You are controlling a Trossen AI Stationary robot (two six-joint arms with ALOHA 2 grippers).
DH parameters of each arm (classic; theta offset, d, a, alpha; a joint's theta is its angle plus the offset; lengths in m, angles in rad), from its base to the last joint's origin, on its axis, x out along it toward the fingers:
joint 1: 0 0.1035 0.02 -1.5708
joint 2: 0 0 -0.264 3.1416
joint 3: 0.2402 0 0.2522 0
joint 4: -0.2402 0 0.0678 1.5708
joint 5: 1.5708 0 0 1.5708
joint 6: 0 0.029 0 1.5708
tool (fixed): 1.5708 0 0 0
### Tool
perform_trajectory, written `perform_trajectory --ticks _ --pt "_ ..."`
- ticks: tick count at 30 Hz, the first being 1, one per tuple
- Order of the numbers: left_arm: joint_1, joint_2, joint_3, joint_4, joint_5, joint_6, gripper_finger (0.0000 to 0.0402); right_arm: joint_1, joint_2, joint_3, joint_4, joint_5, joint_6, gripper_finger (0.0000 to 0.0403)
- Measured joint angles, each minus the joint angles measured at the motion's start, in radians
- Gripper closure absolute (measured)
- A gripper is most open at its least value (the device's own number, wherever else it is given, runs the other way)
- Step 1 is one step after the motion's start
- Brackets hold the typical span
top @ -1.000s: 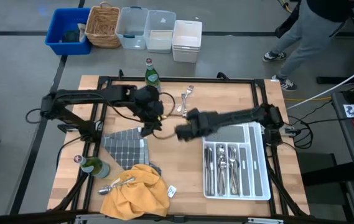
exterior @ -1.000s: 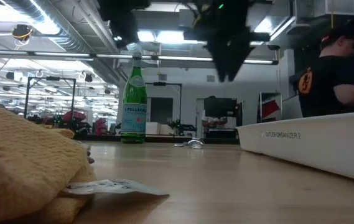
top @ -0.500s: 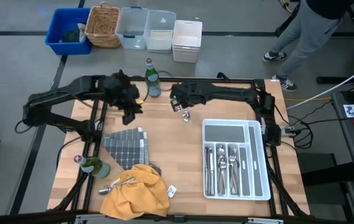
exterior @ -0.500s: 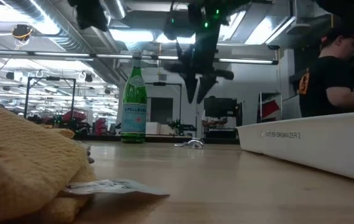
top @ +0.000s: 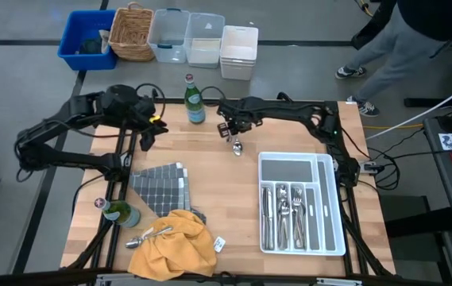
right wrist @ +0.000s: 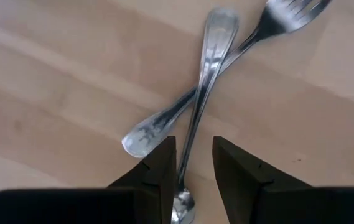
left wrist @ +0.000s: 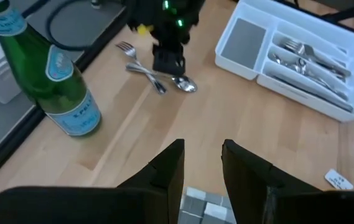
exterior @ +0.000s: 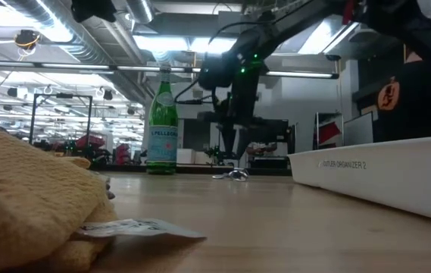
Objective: Sort silverware
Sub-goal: Stack the silver spoon into the white utensil tray with the other silver spoons
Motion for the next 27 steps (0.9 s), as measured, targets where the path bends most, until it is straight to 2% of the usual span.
perform_trajectory --ticks 9,27 --pt "0.016 -0.008 -0.003 0.004 0.0 0.0 0.0306 0.001 0.042 0.0 -0.01 -0.014 -0.026 0.0297" --pt "0.016 -0.01 -0.172 0.013 0.0 -0.027 0.0306 0.028 0.066 -0.004 -0.007 -0.038 -0.026 0.0297"
